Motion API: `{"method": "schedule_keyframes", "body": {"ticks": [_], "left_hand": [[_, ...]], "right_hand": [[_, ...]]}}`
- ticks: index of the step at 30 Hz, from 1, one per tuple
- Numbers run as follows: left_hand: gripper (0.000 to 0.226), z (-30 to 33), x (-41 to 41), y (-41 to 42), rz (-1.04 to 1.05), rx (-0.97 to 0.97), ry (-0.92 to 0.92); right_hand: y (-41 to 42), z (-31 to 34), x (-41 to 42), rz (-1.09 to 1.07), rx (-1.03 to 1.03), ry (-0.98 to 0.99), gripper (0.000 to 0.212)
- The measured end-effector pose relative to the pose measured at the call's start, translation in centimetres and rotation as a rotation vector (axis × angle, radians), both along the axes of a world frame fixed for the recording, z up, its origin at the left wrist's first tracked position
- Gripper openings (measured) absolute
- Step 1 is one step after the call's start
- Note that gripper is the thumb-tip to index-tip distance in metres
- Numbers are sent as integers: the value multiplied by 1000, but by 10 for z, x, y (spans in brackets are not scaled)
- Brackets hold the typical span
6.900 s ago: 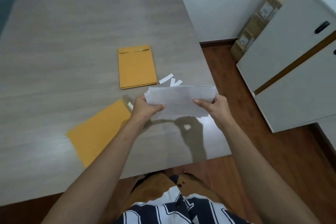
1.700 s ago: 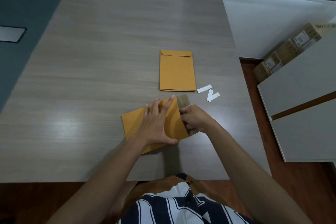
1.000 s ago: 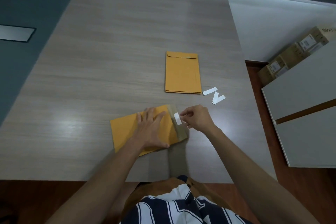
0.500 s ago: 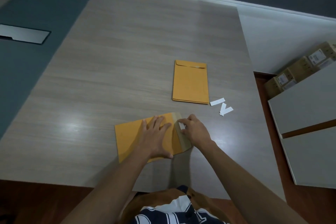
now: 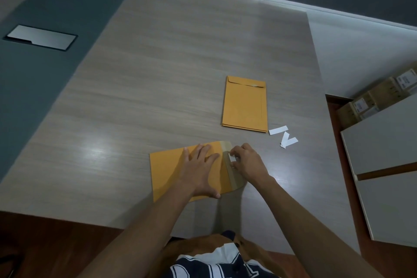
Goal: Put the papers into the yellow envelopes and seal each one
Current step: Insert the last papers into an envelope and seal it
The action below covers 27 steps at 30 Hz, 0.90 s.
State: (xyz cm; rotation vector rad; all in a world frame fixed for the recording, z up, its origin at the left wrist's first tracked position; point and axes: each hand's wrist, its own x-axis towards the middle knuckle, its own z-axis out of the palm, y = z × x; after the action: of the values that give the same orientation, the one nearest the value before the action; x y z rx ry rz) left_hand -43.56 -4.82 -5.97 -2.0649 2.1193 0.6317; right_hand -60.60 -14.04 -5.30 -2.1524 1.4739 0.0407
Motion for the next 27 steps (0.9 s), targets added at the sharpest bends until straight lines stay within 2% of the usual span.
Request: {"method": "schedule_keyframes", "body": {"ticks": [8,14,23,27], "left_hand": [[124,1,0,1,0,-2,6],[124,2,-1,0,4,6,5],[125,2,0,0,0,2,-4],[124,2,0,0,-5,0,-2]], "right_hand": [[9,-5,-4,-90,-20,-58,36],[6,-3,-2,-112,-4,-72,32],[4,-3,0,-118,18,-72,14],[10,-3,2,-180,40,-133,18]]}}
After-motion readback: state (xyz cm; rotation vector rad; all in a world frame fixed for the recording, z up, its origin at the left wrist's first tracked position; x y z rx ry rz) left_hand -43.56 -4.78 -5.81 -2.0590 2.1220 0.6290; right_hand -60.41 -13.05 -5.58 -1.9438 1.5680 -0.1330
